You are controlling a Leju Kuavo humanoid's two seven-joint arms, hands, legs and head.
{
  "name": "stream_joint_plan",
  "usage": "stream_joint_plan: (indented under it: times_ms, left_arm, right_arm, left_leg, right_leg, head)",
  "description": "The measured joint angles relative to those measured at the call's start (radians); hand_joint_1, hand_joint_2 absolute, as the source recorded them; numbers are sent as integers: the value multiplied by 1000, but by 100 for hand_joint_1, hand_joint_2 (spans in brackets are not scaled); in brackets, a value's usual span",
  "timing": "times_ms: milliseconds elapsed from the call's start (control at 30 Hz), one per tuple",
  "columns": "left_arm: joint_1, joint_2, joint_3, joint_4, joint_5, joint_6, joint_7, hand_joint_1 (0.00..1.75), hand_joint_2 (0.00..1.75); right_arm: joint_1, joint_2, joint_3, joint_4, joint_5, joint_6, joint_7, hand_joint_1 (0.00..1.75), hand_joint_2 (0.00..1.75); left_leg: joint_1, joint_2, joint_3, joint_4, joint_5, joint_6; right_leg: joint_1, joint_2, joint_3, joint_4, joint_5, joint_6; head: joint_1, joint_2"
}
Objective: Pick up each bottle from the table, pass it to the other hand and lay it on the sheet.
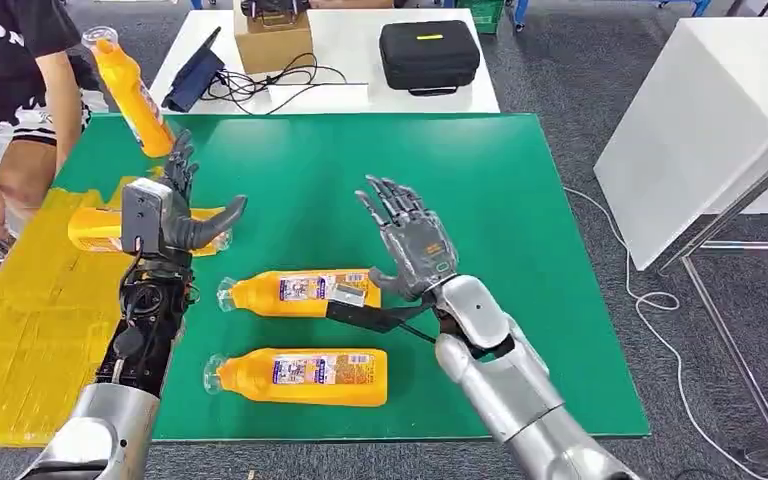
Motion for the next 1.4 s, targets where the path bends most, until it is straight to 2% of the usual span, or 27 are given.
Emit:
stream_joint_plan:
  times_ms: [133,467,833,1400]
  left_arm:
    - [-1,-6,-1,6,42,-18,1,0,175]
    - [-2,-16,-3,21,64,-16,-2,0,175]
    - [-13,-23,-10,45,95,-16,0,0,175]
    - [-12,-31,-26,46,102,-11,5,0,175]
  right_arm:
    - [-32,20,24,63,-48,69,-41,0,175]
    - [-57,40,59,146,-91,114,-66,0,175]
    - [-84,55,94,253,-82,133,5,0,175]
    - [-94,69,98,347,-74,117,27,0,175]
  left_leg:
    - [0,0,0,0,0,0]
    - [0,0,0,0,0,0]
    - [0,0,0,0,0,0]
    - [0,0,0,0,0,0]
  right_leg:
    - [0,0,0,0,0,0]
    - [0,0,-1,0,0,0]
    - [0,0,-1,0,0,0]
    - [0,0,-1,0,0,0]
  head:
    - [0,0]
    - [0,0]
    - [0,0]
    - [0,0]
